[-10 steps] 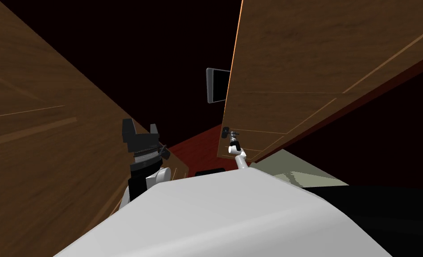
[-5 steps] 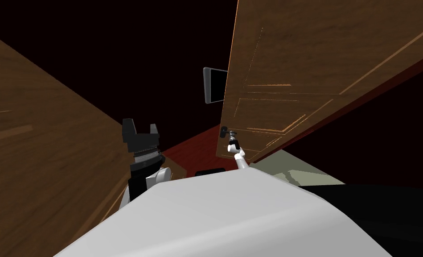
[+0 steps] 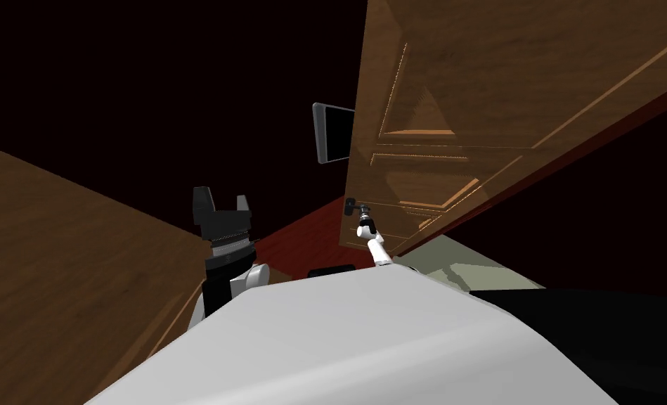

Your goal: Push the door open

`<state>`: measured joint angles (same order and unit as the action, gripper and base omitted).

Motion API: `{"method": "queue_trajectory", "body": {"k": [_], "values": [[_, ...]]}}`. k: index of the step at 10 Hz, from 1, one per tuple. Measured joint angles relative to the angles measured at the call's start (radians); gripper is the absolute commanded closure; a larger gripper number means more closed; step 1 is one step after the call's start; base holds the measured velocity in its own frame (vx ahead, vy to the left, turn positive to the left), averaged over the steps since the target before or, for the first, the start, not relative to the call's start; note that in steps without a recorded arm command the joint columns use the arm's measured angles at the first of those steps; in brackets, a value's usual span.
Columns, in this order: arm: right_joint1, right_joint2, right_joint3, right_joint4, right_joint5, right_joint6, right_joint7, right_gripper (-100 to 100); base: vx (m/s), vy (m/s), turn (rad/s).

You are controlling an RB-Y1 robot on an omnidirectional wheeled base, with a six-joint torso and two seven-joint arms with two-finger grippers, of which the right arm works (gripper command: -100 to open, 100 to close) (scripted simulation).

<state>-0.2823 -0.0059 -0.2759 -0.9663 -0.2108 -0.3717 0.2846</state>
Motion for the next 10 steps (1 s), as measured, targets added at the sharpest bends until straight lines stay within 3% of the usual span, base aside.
{"method": "queue_trajectory", "body": {"k": [5,10], "values": [[-0.059,0.009,0.017,0.08,-0.105,-0.038,0.102,100,0.096,0.027,-0.123],[-0.107,0.035,0.027,0.146,-0.206,-0.079,0.201,100,0.082,0.069,-0.116]]}}
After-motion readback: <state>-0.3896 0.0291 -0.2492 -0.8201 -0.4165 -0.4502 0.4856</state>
